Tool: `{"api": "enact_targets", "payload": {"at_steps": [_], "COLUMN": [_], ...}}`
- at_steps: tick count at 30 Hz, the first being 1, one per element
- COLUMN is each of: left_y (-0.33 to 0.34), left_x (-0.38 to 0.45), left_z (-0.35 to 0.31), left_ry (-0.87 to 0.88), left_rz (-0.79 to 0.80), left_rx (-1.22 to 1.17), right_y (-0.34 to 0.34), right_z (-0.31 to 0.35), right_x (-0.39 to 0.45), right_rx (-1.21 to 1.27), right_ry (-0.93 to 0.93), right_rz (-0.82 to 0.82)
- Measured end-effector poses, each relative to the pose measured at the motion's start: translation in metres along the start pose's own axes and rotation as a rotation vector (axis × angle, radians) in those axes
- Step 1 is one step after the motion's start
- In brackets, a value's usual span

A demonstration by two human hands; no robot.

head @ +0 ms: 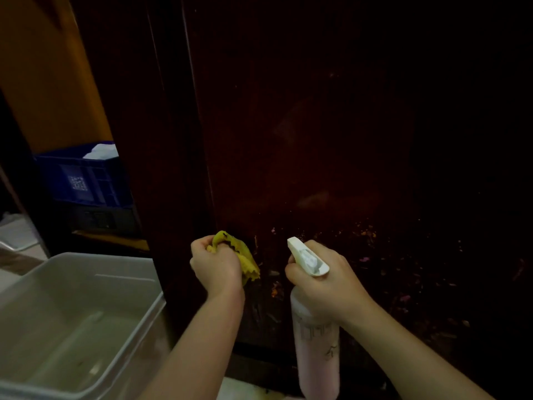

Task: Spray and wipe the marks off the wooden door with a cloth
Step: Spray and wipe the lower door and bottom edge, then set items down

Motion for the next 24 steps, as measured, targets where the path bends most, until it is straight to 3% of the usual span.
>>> {"api": "enact_targets", "payload": {"at_steps": [5, 11, 18, 24], "left_y": [-0.003, -0.003, 0.003, 0.005], "left_x": [0.006, 0.011, 0.01, 0.011], "left_z": [0.002, 0.005, 0.012, 0.012], "left_ry": [-0.038, -0.061, -0.096, -0.087], "left_rz": [0.001, 0.025, 0.061, 0.067], "left_rx": [-0.016, -0.032, -0.022, -0.015], "right_y": [0.008, 0.014, 0.026, 0.022], "right_z": [0.002, -0.003, -0.001, -0.001], "right_x": [-0.003, -0.005, -0.008, -0.006], "right_rx": [-0.112, -0.065, -0.145, -0.07], "right_ry": [-0.029, 0.017, -0.03, 0.062], "right_rz": [-0.05, 0.11, 0.098, 0.175]}}
Point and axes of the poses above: each hand's wrist, its own x-axis towards the middle knuckle, its own y-axis out of the palm, z = x × y, the point moved 1 cm from there along x, towards the middle knuckle, and after that the axes turned 9 degrees about -y, right-handed, at the moved point
